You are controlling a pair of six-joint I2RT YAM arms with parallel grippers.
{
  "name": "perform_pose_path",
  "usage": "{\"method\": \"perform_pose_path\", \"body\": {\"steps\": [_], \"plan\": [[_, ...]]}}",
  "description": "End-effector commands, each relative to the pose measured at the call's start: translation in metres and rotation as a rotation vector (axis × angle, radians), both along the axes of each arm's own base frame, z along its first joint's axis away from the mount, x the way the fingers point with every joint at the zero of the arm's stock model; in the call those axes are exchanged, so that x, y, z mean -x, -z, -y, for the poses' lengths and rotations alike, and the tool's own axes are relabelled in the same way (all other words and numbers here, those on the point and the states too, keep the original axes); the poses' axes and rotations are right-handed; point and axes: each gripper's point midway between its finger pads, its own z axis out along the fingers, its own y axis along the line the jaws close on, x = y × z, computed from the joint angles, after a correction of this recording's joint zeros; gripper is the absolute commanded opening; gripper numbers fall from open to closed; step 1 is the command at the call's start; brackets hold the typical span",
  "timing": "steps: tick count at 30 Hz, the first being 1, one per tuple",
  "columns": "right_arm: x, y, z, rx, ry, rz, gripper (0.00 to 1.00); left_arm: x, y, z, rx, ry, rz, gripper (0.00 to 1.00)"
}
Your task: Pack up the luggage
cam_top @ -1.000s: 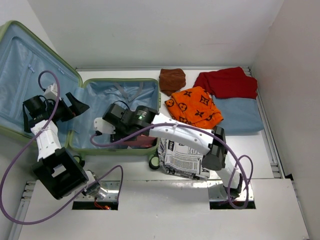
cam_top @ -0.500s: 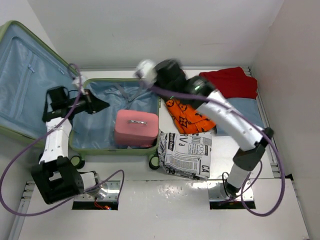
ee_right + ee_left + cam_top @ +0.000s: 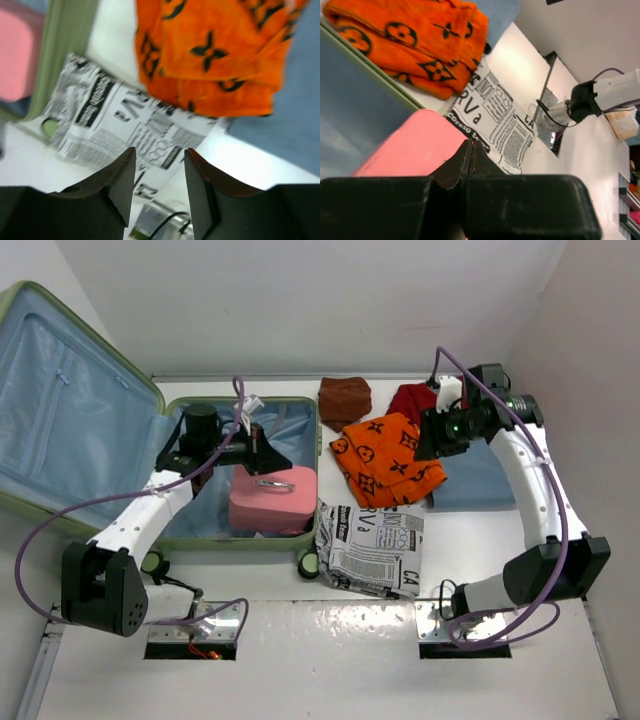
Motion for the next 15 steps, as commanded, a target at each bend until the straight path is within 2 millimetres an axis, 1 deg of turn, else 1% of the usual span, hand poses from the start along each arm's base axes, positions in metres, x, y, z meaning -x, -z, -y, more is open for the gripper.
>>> {"method": "perform_pose_path", "body": {"steps": [1, 2, 3, 4, 5, 6, 7, 8, 9, 10, 11, 13, 15], "plan": [[0.026, -0.012, -0.021, -0.19, -0.065, -0.035, 0.45, 0.005, 0.008, 0.013, 0.014, 0.023, -0.007, 0.0], [0.033, -0.007, -0.023, -0.22, -0.071, -0.062, 0.46, 0.006, 0.011, 0.012, 0.012, 0.023, -0.016, 0.0], [0.034, -0.005, -0.015, -0.235, -0.044, -0.072, 0.47, 0.009, 0.02, 0.012, 0.007, 0.023, -0.039, 0.0], [0.036, -0.006, -0.015, -0.272, -0.039, -0.085, 0.47, 0.011, 0.025, 0.011, 0.005, 0.023, -0.051, 0.0], [0.044, 0.003, -0.011, -0.319, -0.015, -0.135, 0.49, 0.014, 0.031, 0.008, 0.0, 0.013, -0.071, 0.0], [0.046, 0.006, -0.007, -0.34, -0.002, -0.15, 0.49, 0.019, 0.037, 0.007, -0.002, 0.021, -0.098, 0.0], [0.049, 0.002, -0.011, -0.413, -0.013, -0.167, 0.5, 0.024, 0.041, 0.008, 0.003, 0.036, -0.113, 0.0], [0.059, 0.013, -0.011, -0.441, -0.004, -0.223, 0.5, 0.027, 0.047, 0.004, -0.003, 0.039, -0.135, 0.0], [0.063, 0.016, -0.013, -0.471, -0.001, -0.25, 0.5, 0.031, 0.052, 0.003, -0.018, 0.047, -0.129, 0.0], [0.07, 0.013, -0.016, -0.542, -0.047, -0.251, 0.52, 0.034, 0.056, 0.001, -0.031, 0.053, -0.137, 0.0], [0.075, 0.017, -0.018, -0.573, -0.047, -0.279, 0.52, 0.04, 0.063, 0.002, -0.043, 0.067, -0.153, 0.0], [0.085, 0.017, -0.023, -0.644, -0.076, -0.299, 0.52, 0.048, 0.074, 0.0, -0.062, 0.076, -0.181, 0.0], [0.096, 0.023, -0.028, -0.683, -0.108, -0.32, 0.53, 0.051, 0.076, -0.001, -0.066, 0.079, -0.18, 0.0]]}}
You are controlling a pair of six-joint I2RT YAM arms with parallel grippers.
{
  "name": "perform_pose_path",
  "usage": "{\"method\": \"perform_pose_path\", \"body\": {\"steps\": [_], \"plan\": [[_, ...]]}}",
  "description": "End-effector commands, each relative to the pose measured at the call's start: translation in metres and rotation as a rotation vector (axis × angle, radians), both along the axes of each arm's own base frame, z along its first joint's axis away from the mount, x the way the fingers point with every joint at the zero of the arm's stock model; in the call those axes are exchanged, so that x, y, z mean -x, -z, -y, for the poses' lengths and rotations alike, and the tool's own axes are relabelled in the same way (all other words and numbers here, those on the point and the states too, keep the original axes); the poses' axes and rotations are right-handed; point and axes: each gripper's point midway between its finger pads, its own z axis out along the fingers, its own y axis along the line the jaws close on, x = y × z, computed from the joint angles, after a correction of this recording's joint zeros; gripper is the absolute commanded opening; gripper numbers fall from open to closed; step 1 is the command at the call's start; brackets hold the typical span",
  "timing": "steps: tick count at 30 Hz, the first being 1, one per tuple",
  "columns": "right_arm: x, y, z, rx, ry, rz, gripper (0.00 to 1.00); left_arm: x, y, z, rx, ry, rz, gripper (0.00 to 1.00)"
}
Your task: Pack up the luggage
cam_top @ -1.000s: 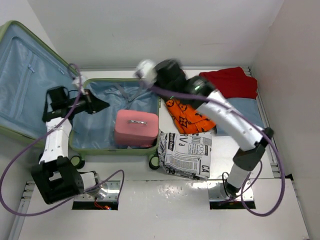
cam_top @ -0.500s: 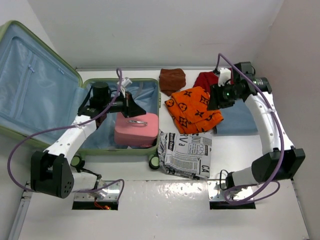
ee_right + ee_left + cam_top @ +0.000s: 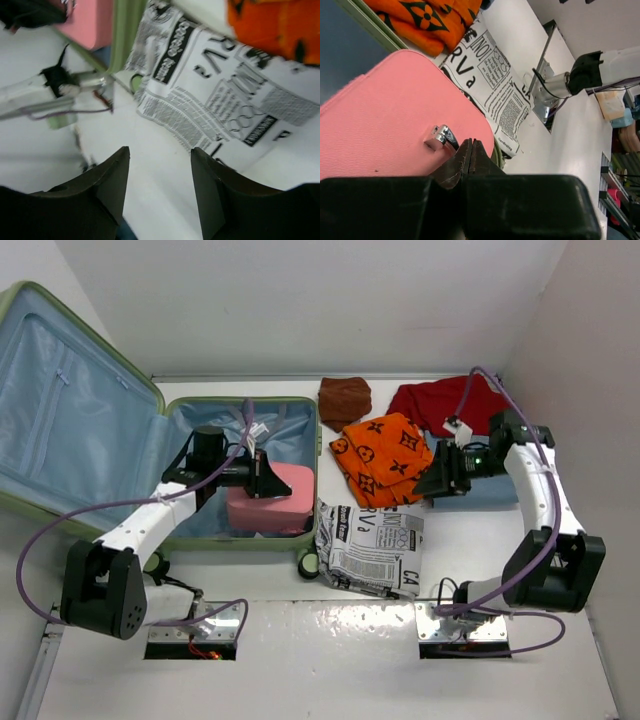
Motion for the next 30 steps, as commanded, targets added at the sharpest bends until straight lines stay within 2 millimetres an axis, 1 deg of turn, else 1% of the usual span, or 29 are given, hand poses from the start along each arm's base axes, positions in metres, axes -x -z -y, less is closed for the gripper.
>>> {"method": "perform_pose_path", "body": {"steps": [1, 2, 3, 4, 5, 6, 7, 8, 9, 10, 11, 12, 13, 14, 15, 16, 17, 18, 19, 21, 22, 23, 25, 26, 27, 28, 29, 30], "plan": [[0.019, -0.014, -0.021, -0.186, -0.08, 0.03, 0.53, 0.015, 0.014, -0.005, -0.03, 0.022, -0.017, 0.0], [0.023, -0.013, -0.022, -0.193, -0.082, 0.026, 0.54, 0.013, 0.011, -0.004, -0.029, 0.022, -0.008, 0.04], [0.031, -0.003, -0.023, -0.21, -0.079, -0.01, 0.54, 0.008, 0.003, -0.003, -0.026, 0.025, 0.026, 0.09], [0.034, -0.001, -0.025, -0.214, -0.077, -0.02, 0.56, 0.002, -0.002, -0.006, -0.029, 0.007, 0.043, 0.24], [0.034, 0.003, -0.025, -0.216, -0.072, -0.024, 0.56, -0.004, -0.008, -0.006, -0.036, -0.008, 0.065, 0.28], [0.043, 0.021, -0.025, -0.204, -0.062, -0.073, 0.58, -0.015, -0.024, -0.011, -0.03, -0.042, 0.102, 0.32], [0.047, 0.025, -0.025, -0.199, -0.047, -0.09, 0.6, -0.023, -0.03, -0.013, -0.043, -0.07, 0.127, 0.4], [0.053, 0.042, -0.025, -0.186, -0.035, -0.121, 0.61, -0.027, -0.044, -0.017, -0.038, -0.097, 0.163, 0.44], [0.05, 0.052, -0.023, -0.149, -0.014, -0.134, 0.61, -0.03, -0.056, -0.018, -0.036, -0.109, 0.198, 0.46], [0.052, 0.053, -0.022, -0.142, 0.005, -0.165, 0.64, -0.037, -0.077, -0.022, -0.03, -0.14, 0.248, 0.52], [0.044, 0.058, -0.021, -0.14, 0.018, -0.144, 0.68, -0.042, -0.088, -0.025, -0.039, -0.173, 0.285, 0.55], [0.043, 0.066, -0.018, -0.105, 0.051, -0.17, 0.7, -0.047, -0.1, -0.03, -0.039, -0.201, 0.328, 0.57], [0.048, 0.077, -0.017, -0.086, 0.092, -0.233, 0.72, -0.047, -0.123, -0.032, -0.033, -0.225, 0.392, 0.6], [0.043, 0.088, -0.011, -0.035, 0.126, -0.233, 0.77, -0.051, -0.132, -0.037, -0.041, -0.271, 0.413, 0.64], [0.044, 0.096, -0.006, -0.003, 0.145, -0.26, 0.81, -0.052, -0.141, -0.039, -0.041, -0.289, 0.438, 0.65], [0.048, 0.103, -0.006, 0.011, 0.162, -0.294, 0.83, -0.051, -0.158, -0.044, -0.034, -0.314, 0.488, 0.67], [0.047, 0.114, 0.0, 0.059, 0.201, -0.328, 0.84, -0.052, -0.161, -0.047, -0.035, -0.339, 0.491, 0.68], [0.047, 0.12, 0.007, 0.086, 0.24, -0.347, 0.86, -0.05, -0.167, -0.047, -0.03, -0.34, 0.508, 0.68], [0.054, 0.128, 0.007, 0.095, 0.251, -0.376, 0.88, -0.05, -0.17, -0.049, -0.031, -0.352, 0.517, 0.68], [0.059, 0.142, 0.014, 0.152, 0.28, -0.4, 0.94, -0.048, -0.176, -0.054, -0.032, -0.376, 0.537, 0.68], [0.062, 0.145, 0.016, 0.167, 0.282, -0.415, 0.97, -0.044, -0.181, -0.054, -0.028, -0.377, 0.551, 0.68], [0.066, 0.153, 0.018, 0.195, 0.289, -0.417, 0.97, -0.046, -0.181, -0.055, -0.031, -0.387, 0.552, 0.68], [0.068, 0.16, 0.018, 0.229, 0.279, -0.425, 1.0, -0.042, -0.187, -0.057, -0.028, -0.397, 0.572, 0.68], [0.066, 0.163, 0.02, 0.26, 0.269, -0.41, 1.0, -0.043, -0.187, -0.059, -0.031, -0.407, 0.573, 0.68], [0.067, 0.166, 0.019, 0.259, 0.265, -0.415, 1.0, -0.045, -0.187, -0.06, -0.04, -0.414, 0.582, 0.68], [0.062, 0.169, 0.017, 0.254, 0.267, -0.402, 1.0, -0.042, -0.189, -0.06, -0.037, -0.415, 0.591, 0.68], [0.062, 0.169, 0.015, 0.241, 0.261, -0.413, 1.0, -0.042, -0.189, -0.06, -0.037, -0.415, 0.591, 0.68], [0.06, 0.167, 0.01, 0.205, 0.248, -0.412, 1.0, -0.045, -0.189, -0.064, -0.043, -0.434, 0.591, 0.68]]}}
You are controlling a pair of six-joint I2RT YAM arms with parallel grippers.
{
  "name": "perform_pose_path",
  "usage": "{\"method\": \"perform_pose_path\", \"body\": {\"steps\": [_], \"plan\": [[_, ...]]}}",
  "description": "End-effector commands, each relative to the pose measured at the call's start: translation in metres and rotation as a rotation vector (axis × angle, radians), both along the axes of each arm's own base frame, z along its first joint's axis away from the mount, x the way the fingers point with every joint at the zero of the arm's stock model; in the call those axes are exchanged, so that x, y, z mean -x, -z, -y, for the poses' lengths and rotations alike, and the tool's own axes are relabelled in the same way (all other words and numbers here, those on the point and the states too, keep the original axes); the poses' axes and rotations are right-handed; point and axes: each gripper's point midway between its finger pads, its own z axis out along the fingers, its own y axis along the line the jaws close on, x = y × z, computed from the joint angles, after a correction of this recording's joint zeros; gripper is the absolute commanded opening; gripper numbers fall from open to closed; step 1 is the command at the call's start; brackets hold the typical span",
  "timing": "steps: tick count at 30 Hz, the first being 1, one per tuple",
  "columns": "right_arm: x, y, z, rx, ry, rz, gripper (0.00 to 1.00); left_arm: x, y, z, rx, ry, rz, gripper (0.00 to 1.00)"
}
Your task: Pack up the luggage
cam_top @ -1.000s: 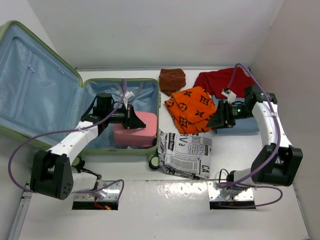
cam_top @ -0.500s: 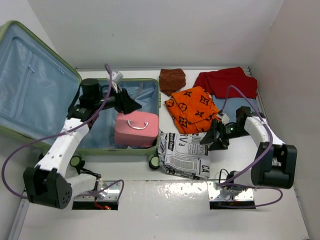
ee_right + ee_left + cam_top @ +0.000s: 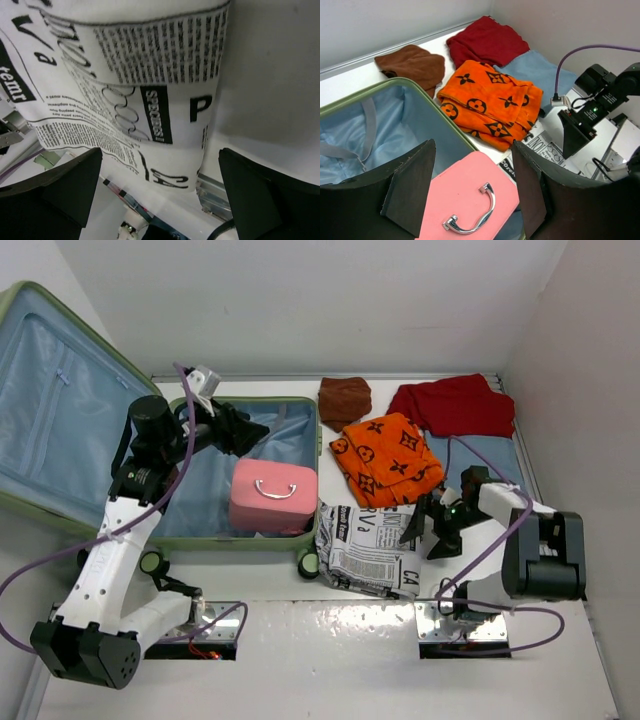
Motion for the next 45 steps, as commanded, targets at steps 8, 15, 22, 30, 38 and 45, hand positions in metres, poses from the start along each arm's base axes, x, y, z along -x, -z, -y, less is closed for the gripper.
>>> {"method": "perform_pose_path", "body": {"steps": [8, 15, 22, 30, 38, 45], "plan": [[-0.004, 0.029, -0.022, -0.103, -0.047, 0.029, 1.0, -0.011, -0.015, -0.025, 0.005, -0.101, 0.048, 0.68], [-0.005, 0.037, -0.061, -0.218, -0.045, 0.144, 1.0, -0.018, -0.013, -0.035, 0.006, -0.115, 0.035, 0.68], [-0.041, 0.032, -0.062, -0.125, -0.036, 0.203, 0.54, -0.024, -0.017, -0.042, 0.007, -0.126, 0.037, 0.68], [-0.068, -0.05, -0.046, -0.074, -0.125, 0.446, 0.0, -0.022, -0.002, -0.059, 0.009, -0.2, 0.007, 0.68], [-0.126, -0.176, -0.041, 0.011, -0.271, 0.785, 0.0, -0.024, 0.011, -0.085, -0.015, -0.302, -0.044, 0.67], [-0.188, -0.279, -0.067, -0.096, -0.197, 1.001, 0.0, -0.029, 0.013, -0.104, 0.0, -0.381, -0.067, 0.66]]}}
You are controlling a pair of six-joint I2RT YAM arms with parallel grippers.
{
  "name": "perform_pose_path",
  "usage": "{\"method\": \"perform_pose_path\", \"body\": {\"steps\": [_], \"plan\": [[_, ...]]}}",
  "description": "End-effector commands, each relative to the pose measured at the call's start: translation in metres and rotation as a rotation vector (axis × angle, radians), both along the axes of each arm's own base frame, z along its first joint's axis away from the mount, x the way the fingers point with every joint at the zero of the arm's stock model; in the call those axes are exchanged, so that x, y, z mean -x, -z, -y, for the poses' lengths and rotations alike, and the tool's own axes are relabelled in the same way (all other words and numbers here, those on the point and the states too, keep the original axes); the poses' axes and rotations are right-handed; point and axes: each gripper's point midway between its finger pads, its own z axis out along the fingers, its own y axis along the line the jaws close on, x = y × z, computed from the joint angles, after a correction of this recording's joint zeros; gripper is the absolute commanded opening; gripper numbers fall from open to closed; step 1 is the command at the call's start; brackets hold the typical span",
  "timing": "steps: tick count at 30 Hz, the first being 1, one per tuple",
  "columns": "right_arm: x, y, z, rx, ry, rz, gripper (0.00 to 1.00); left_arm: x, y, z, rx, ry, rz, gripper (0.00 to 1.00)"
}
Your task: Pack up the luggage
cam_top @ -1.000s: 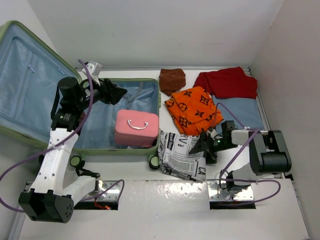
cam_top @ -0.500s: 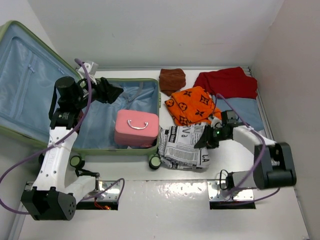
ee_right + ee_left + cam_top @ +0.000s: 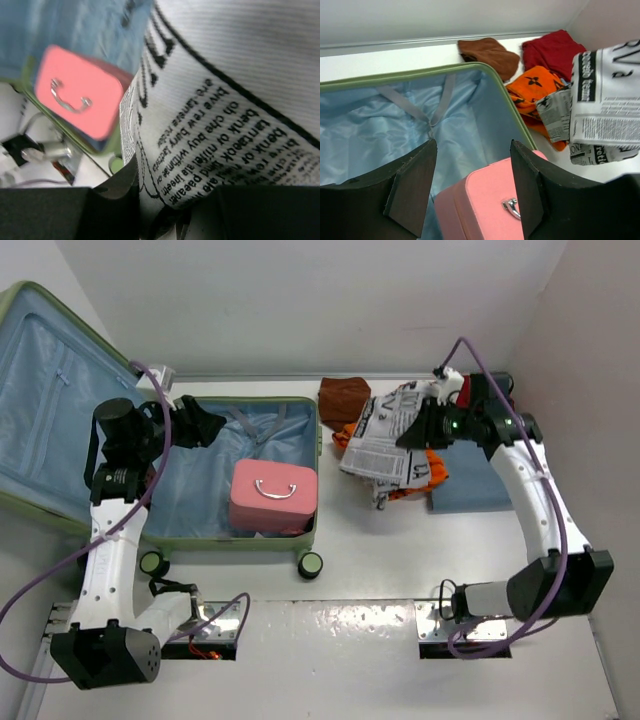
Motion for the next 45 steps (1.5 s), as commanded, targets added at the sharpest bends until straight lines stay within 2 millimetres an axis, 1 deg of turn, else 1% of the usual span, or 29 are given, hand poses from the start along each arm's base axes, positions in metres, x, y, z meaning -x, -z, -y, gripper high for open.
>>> {"method": "perform_pose_path", "body": {"steps": [1, 2, 4, 6, 7, 9, 10, 11, 12, 14, 15, 16, 18, 19, 22, 24, 25, 27, 28, 29, 30, 32, 34, 36, 37, 39, 40, 41, 45], "plan": [[-0.046, -0.063, -0.025, -0.121, -0.031, 0.181, 0.0, -0.002, -0.009, -0.015, 0.001, -0.073, 0.027, 0.66], [-0.051, -0.069, -0.033, -0.153, -0.026, 0.169, 0.0, -0.003, -0.008, -0.022, -0.001, -0.099, 0.027, 0.66], [-0.067, -0.113, -0.052, -0.2, -0.062, 0.296, 0.0, -0.005, -0.011, -0.026, 0.005, -0.122, 0.033, 0.66], [-0.083, -0.124, -0.074, -0.259, -0.075, 0.276, 0.0, -0.007, -0.008, -0.031, 0.003, -0.14, 0.034, 0.66], [-0.097, -0.154, -0.082, -0.287, -0.09, 0.365, 0.0, -0.007, -0.008, -0.034, 0.011, -0.151, 0.031, 0.66], [-0.113, -0.153, -0.107, -0.344, -0.111, 0.336, 0.0, -0.008, -0.008, -0.04, 0.009, -0.174, 0.03, 0.66], [-0.115, -0.188, -0.115, -0.393, -0.125, 0.408, 0.0, -0.009, -0.01, -0.044, 0.017, -0.187, 0.036, 0.66], [-0.115, -0.194, -0.125, -0.42, -0.14, 0.412, 0.0, -0.008, -0.009, -0.045, 0.023, -0.202, 0.034, 0.66], [-0.127, -0.184, -0.144, -0.465, -0.145, 0.357, 0.0, -0.01, -0.013, -0.055, 0.019, -0.235, 0.051, 0.66], [-0.121, -0.225, -0.164, -0.513, -0.196, 0.446, 0.0, -0.011, -0.012, -0.06, 0.038, -0.261, 0.046, 0.66], [-0.134, -0.216, -0.177, -0.519, -0.203, 0.431, 0.0, -0.012, -0.014, -0.066, 0.037, -0.276, 0.056, 0.66], [-0.13, -0.225, -0.192, -0.545, -0.237, 0.475, 0.0, -0.012, -0.014, -0.071, 0.049, -0.301, 0.051, 0.66], [-0.134, -0.215, -0.219, -0.6, -0.254, 0.436, 0.0, -0.012, -0.016, -0.078, 0.076, -0.33, 0.052, 0.66], [-0.134, -0.218, -0.226, -0.625, -0.267, 0.458, 0.0, -0.013, -0.015, -0.081, 0.086, -0.34, 0.053, 0.66], [-0.121, -0.185, -0.285, -0.703, -0.352, 0.368, 0.0, -0.012, -0.014, -0.087, 0.108, -0.344, 0.052, 0.66], [-0.116, -0.178, -0.302, -0.739, -0.389, 0.344, 0.0, -0.011, -0.014, -0.089, 0.11, -0.34, 0.052, 0.66], [-0.114, -0.143, -0.329, -0.73, -0.415, 0.28, 0.0, -0.01, -0.012, -0.092, 0.101, -0.342, 0.045, 0.66], [-0.111, -0.129, -0.343, -0.733, -0.437, 0.258, 0.0, -0.01, -0.005, -0.095, 0.086, -0.343, 0.026, 0.66], [-0.108, -0.101, -0.356, -0.722, -0.441, 0.198, 0.0, -0.008, -0.007, -0.098, 0.088, -0.346, 0.021, 0.66], [-0.107, -0.092, -0.359, -0.72, -0.453, 0.187, 0.0, -0.01, -0.002, -0.099, 0.082, -0.345, 0.007, 0.66], [-0.106, -0.063, -0.361, -0.696, -0.447, 0.127, 0.0, -0.009, -0.002, -0.102, 0.082, -0.356, 0.007, 0.66], [-0.11, -0.037, -0.358, -0.668, -0.44, 0.078, 0.0, -0.008, 0.0, -0.104, 0.077, -0.357, 0.001, 0.66], [-0.126, -0.004, -0.34, -0.615, -0.397, 0.026, 0.0, -0.007, 0.0, -0.101, 0.08, -0.339, 0.001, 0.66], [-0.133, 0.016, -0.325, -0.568, -0.386, -0.021, 0.0, -0.01, 0.008, -0.102, 0.091, -0.34, -0.012, 0.66], [-0.134, 0.036, -0.316, -0.515, -0.37, -0.079, 0.0, -0.01, 0.008, -0.1, 0.093, -0.33, -0.012, 0.66], [-0.155, 0.037, -0.291, -0.466, -0.344, -0.05, 0.0, -0.013, 0.012, -0.1, 0.103, -0.322, -0.017, 0.66], [-0.15, 0.067, -0.278, -0.384, -0.323, -0.145, 0.0, -0.015, 0.015, -0.099, 0.108, -0.31, -0.028, 0.66], [-0.161, 0.064, -0.263, -0.372, -0.3, -0.137, 0.0, -0.015, 0.015, -0.097, 0.11, -0.3, -0.029, 0.66], [-0.159, 0.086, -0.228, -0.252, -0.276, -0.173, 0.0, -0.021, 0.024, -0.098, 0.116, -0.288, -0.043, 0.66]]}}
